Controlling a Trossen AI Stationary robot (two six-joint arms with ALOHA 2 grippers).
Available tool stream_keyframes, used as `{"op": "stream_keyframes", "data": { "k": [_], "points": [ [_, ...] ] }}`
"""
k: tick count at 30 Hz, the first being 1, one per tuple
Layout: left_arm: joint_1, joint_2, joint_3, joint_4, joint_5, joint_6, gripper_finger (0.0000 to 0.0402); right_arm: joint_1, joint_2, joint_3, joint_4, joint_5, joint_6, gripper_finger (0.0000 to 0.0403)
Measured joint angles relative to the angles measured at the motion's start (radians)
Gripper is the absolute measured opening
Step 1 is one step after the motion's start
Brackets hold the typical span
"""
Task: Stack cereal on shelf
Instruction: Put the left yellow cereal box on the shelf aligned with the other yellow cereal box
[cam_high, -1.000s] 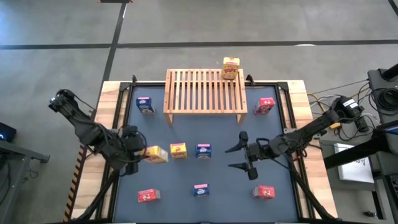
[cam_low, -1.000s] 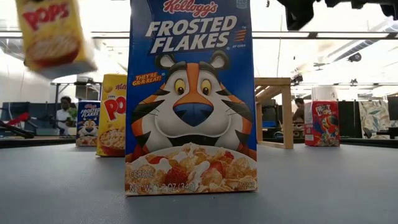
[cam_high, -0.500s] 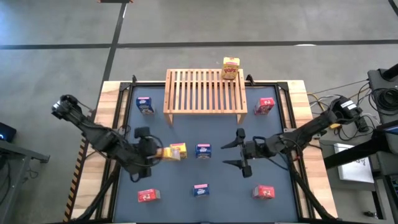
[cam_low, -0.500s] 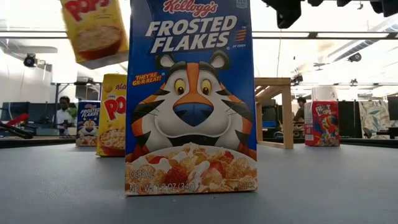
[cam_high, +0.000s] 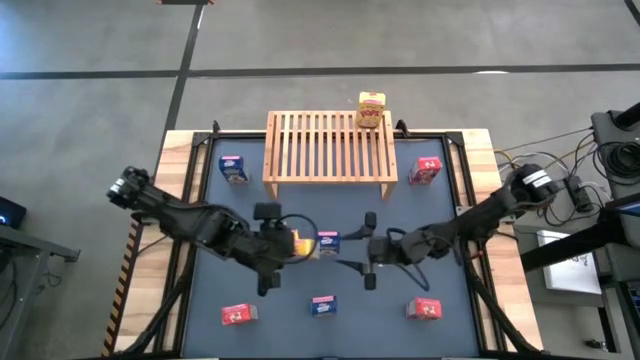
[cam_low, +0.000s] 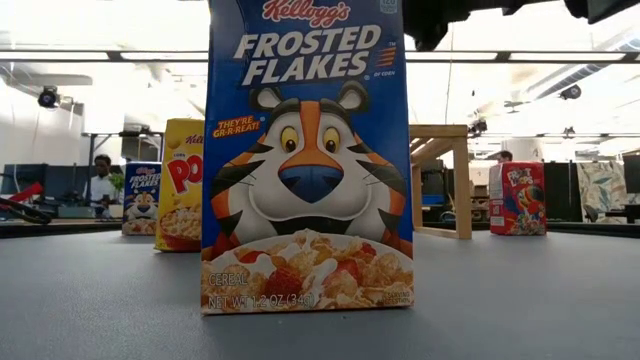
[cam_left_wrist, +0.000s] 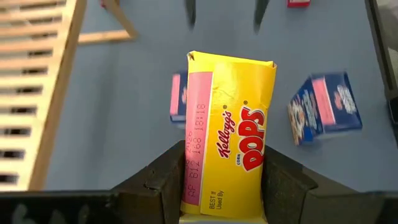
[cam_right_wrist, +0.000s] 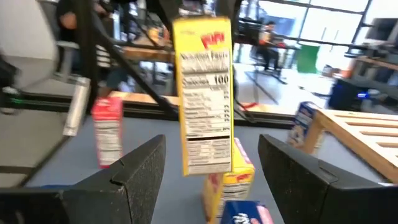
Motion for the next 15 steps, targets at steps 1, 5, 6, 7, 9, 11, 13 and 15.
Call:
{"op": "stream_keyframes", "data": {
  "k": [1, 5, 6, 7, 9, 11, 13, 15],
  "points": [
    [0.006, 0.016, 0.025, -0.012, 0.002, 0.012, 0.0150, 0.000, 0.016, 0.012, -0.001, 0.017, -0.001, 0.0250],
    [0.028, 0.068, 0.093, -0.051, 0.011, 0.043, 0.0150, -0.010, 0.053, 0.050, -0.002, 0.042, -0.005, 0.0273],
    [0.031, 0.076, 0.103, -0.056, 0.010, 0.050, 0.0150, -0.011, 0.059, 0.058, -0.001, 0.043, -0.008, 0.0279],
    [0.036, 0.083, 0.108, -0.060, 0.012, 0.058, 0.0150, -0.014, 0.062, 0.064, 0.002, 0.046, -0.012, 0.0286],
    [0.043, 0.093, 0.113, -0.059, 0.016, 0.070, 0.0150, -0.018, 0.062, 0.066, -0.004, 0.051, -0.016, 0.0299],
    [0.049, 0.099, 0.113, -0.057, 0.023, 0.072, 0.0150, -0.024, 0.061, 0.068, -0.004, 0.050, -0.015, 0.0311],
    [0.053, 0.102, 0.110, -0.051, 0.024, 0.073, 0.0150, -0.028, 0.059, 0.068, -0.004, 0.050, -0.016, 0.0319],
    [0.054, 0.104, 0.109, -0.044, 0.025, 0.073, 0.0150, -0.033, 0.059, 0.068, -0.005, 0.050, -0.016, 0.0324]
  ]
}}
